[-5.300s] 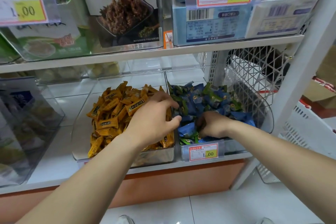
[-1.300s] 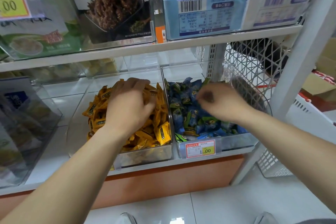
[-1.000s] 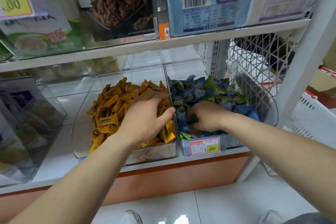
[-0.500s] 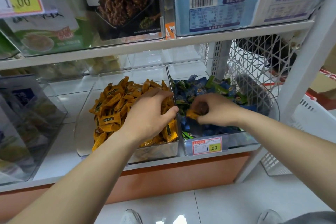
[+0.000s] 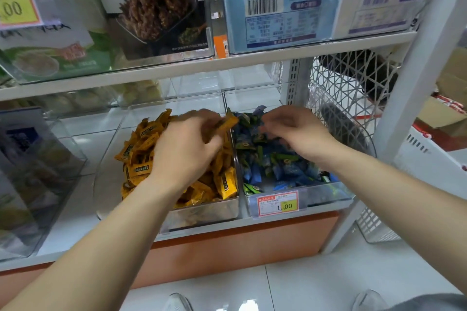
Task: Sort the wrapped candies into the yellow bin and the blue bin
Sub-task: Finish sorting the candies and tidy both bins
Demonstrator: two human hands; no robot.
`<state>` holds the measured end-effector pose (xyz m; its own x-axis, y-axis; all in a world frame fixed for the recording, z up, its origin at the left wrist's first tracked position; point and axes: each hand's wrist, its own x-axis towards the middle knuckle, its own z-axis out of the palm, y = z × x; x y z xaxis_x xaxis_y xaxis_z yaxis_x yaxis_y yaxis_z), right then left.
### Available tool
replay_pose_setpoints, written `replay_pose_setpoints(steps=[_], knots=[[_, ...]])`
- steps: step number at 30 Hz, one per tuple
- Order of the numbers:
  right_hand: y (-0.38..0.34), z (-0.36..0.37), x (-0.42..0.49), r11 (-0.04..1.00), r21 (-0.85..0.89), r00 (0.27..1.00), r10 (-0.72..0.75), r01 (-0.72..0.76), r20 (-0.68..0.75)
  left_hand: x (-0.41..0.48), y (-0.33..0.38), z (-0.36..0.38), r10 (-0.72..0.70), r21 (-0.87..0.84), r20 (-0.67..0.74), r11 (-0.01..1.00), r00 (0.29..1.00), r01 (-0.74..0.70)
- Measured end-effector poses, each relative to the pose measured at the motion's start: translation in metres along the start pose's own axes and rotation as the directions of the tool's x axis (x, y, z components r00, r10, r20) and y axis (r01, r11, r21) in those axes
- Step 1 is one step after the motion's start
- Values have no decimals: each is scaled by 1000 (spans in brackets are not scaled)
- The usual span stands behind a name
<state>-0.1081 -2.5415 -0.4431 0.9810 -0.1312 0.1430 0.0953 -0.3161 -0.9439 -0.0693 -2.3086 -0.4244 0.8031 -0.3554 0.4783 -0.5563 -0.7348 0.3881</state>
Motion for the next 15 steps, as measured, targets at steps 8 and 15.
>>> replay_pose_setpoints(steps=[8,15], knots=[[37,26,19,618,-720,898,50,317,438,-6,0,10,1,117,191,993,982,-24],[46,19,23,454,-835,841,277,311,464,-9,-3,26,30,134,225,989,974,-61]])
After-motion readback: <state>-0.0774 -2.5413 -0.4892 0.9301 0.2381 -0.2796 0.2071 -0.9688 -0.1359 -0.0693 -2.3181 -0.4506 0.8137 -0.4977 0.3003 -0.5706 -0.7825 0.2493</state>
